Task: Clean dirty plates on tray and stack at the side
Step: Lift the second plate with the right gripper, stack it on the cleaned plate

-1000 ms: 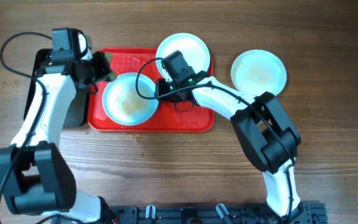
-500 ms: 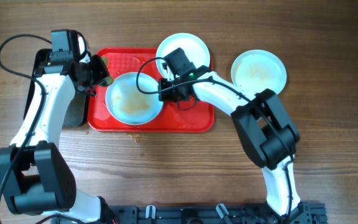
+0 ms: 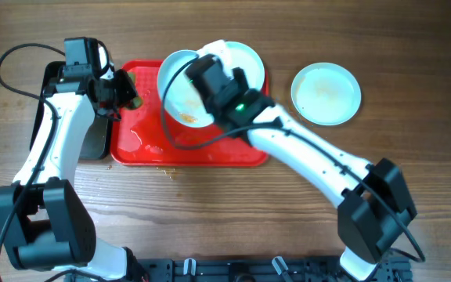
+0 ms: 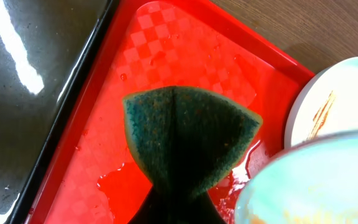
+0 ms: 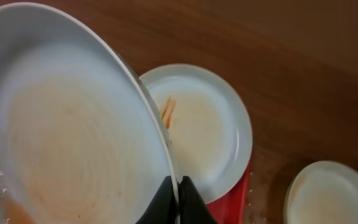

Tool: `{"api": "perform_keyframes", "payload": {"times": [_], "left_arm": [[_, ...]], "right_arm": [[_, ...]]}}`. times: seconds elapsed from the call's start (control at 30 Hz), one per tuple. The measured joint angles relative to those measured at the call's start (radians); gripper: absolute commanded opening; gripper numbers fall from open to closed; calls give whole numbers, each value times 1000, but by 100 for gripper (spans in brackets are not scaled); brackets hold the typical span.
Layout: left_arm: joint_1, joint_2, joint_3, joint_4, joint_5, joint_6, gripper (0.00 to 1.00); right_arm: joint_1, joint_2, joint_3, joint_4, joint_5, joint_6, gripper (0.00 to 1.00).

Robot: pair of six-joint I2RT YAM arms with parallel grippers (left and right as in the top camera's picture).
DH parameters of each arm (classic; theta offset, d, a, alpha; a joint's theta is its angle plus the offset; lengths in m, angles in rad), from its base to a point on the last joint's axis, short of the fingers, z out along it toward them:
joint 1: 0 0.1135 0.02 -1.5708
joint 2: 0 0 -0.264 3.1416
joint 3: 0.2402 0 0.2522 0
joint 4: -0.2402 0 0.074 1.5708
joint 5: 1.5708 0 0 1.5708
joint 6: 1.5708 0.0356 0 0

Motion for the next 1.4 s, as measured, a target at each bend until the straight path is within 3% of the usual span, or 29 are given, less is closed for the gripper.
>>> {"api": "perform_keyframes", "payload": {"times": [0.3, 0.47, 0.63, 0.73, 0.87, 0.97, 1.07, 1.2, 1.4], "left_arm": [[0, 0, 0, -2, -1, 0, 4], [0, 0, 0, -2, -1, 0, 4], [0, 0, 0, -2, -1, 0, 4], [0, 0, 0, -2, -1, 0, 4], [0, 0, 0, -2, -5, 0, 4], [0, 0, 0, -2, -7, 0, 4], [0, 0, 0, -2, -8, 0, 4], [0, 0, 0, -2, -8, 0, 4], [0, 0, 0, -2, -8, 0, 4]], "right_arm": [[158, 0, 0, 335, 438, -454, 4], [166, 0, 0, 386, 544, -554, 4], [166, 0, 0, 428, 563, -582, 4], [183, 0, 0, 351, 558, -549, 4], [198, -2, 6, 157, 476, -393, 4], [185, -3, 0, -38, 263, -195, 4], [90, -9, 0, -107, 20, -70, 4], [-277, -87, 0, -189, -356, 48, 4], [-765, -114, 0, -296, -550, 117, 4]]}}
